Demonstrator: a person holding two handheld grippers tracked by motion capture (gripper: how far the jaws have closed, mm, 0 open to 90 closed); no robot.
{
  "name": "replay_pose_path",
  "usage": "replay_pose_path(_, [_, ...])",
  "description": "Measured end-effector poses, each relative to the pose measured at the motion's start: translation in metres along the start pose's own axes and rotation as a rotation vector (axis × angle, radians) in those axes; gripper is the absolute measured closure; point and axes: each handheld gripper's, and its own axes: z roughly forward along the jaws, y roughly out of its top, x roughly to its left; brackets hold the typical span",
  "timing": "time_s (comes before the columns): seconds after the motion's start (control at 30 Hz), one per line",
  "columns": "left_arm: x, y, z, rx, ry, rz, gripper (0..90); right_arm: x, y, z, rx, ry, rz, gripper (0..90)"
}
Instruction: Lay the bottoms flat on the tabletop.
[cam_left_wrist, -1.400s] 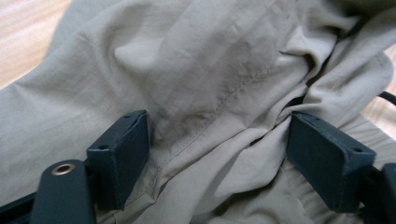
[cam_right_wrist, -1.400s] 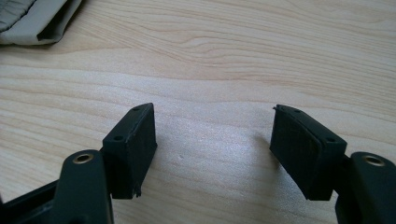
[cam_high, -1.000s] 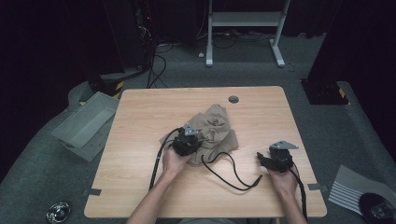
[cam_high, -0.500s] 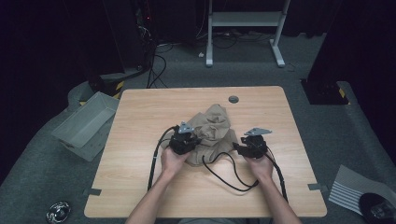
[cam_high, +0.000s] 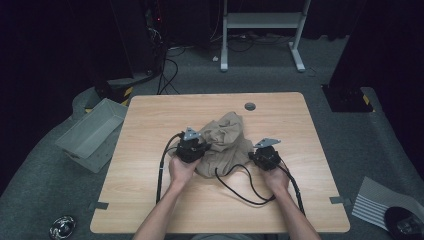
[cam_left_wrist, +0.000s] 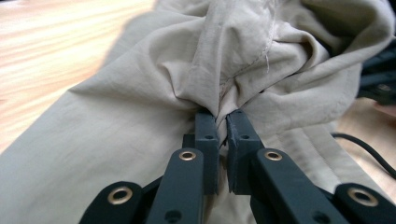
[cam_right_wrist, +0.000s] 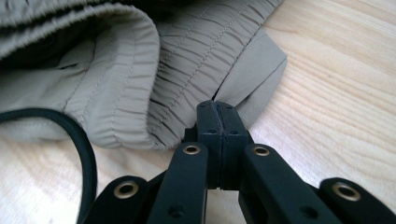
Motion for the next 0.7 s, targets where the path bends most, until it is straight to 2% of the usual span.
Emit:
replay_pose_path(0.1, [0.012, -0.001, -0.004, -0.008, 0.05, -0.042, 85.0, -0.002, -0.008, -0.01, 0.01, -0.003, -0.011, 90.0])
replay_pose_path(0.13, [0.012, -0.001, -0.004, -0.008, 0.05, -0.042, 85.0, -0.002, -0.01, -0.012, 0.012, -0.007, -0.018, 90.0])
replay_pose_path(0.27, [0.023, -0.003, -0.006, 0.001, 0.113, -0.064, 85.0, -0.004, -0.017, -0.021, 0.023, -0.026, -0.033, 90.0])
replay_pose_path(0.33, [0.031, -0.005, -0.008, 0.013, 0.161, -0.075, 85.0, -0.009, -0.027, -0.03, 0.024, -0.046, -0.032, 89.8])
replay_pose_path(0.4, [0.036, -0.007, -0.009, 0.017, 0.173, -0.087, 85.0, -0.011, -0.029, -0.032, 0.024, -0.051, -0.029, 89.7])
replay_pose_path(0.5, [0.048, -0.01, -0.01, 0.046, 0.22, -0.113, 85.0, -0.018, -0.038, -0.041, 0.025, -0.069, -0.014, 89.7])
replay_pose_path(0.53, [0.055, -0.013, -0.009, 0.074, 0.244, -0.121, 85.0, -0.023, -0.042, -0.046, 0.025, -0.077, -0.011, 89.6])
replay_pose_path(0.63, [0.058, -0.016, -0.006, 0.098, 0.255, -0.134, 84.7, -0.025, -0.044, -0.048, 0.024, -0.073, -0.003, 89.0])
replay_pose_path(0.7, [0.056, -0.018, -0.004, 0.117, 0.256, -0.112, 82.9, -0.022, -0.042, -0.051, 0.0, -0.079, 0.004, 78.6])
